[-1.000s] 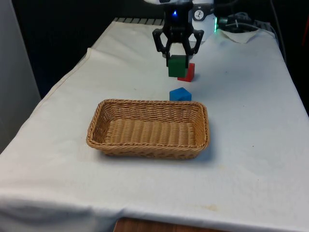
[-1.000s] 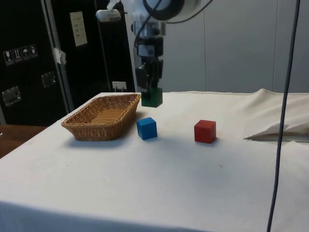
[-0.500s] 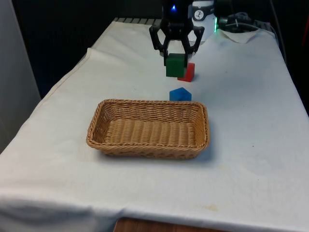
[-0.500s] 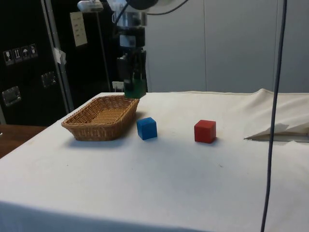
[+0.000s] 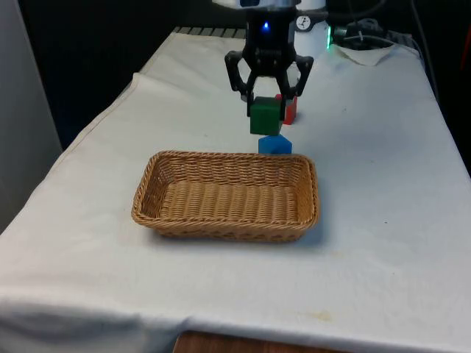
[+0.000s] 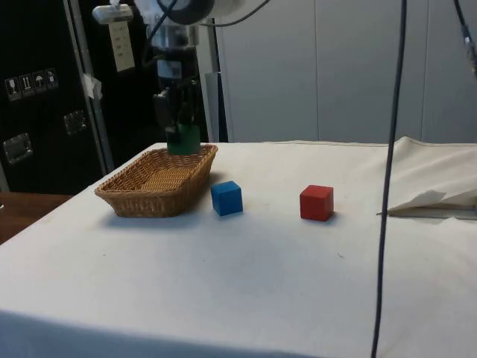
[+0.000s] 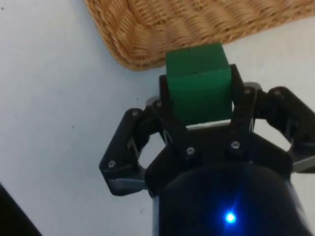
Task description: Pick up exactly two blocks and place them into the basket.
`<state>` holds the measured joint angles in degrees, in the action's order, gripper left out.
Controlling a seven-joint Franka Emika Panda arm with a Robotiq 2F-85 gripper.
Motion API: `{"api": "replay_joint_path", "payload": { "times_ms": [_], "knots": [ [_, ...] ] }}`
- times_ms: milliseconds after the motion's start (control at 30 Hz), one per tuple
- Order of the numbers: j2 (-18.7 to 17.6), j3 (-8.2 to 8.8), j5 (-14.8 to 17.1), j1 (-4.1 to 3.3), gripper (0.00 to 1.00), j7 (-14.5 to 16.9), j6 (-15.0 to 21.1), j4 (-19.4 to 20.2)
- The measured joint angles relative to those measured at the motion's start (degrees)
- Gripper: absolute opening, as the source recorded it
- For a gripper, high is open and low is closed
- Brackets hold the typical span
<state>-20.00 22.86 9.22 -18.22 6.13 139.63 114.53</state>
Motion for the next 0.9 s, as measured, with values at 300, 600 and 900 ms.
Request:
{"api": "replay_joint_path", "payload": {
  "times_ms": [300, 600, 900],
  "knots": [
    [-5.8, -0.63, 0.9, 0.00, 0.00, -0.2, 0.0, -6.0],
    [-12.8, -0.86, 2.1, 0.17, 0.00, -0.2, 0.0, -12.4],
    [-17.2, -0.40, 6.6, 1.15, 0.00, 4.6, 1.9, -13.8]
  ]
}}
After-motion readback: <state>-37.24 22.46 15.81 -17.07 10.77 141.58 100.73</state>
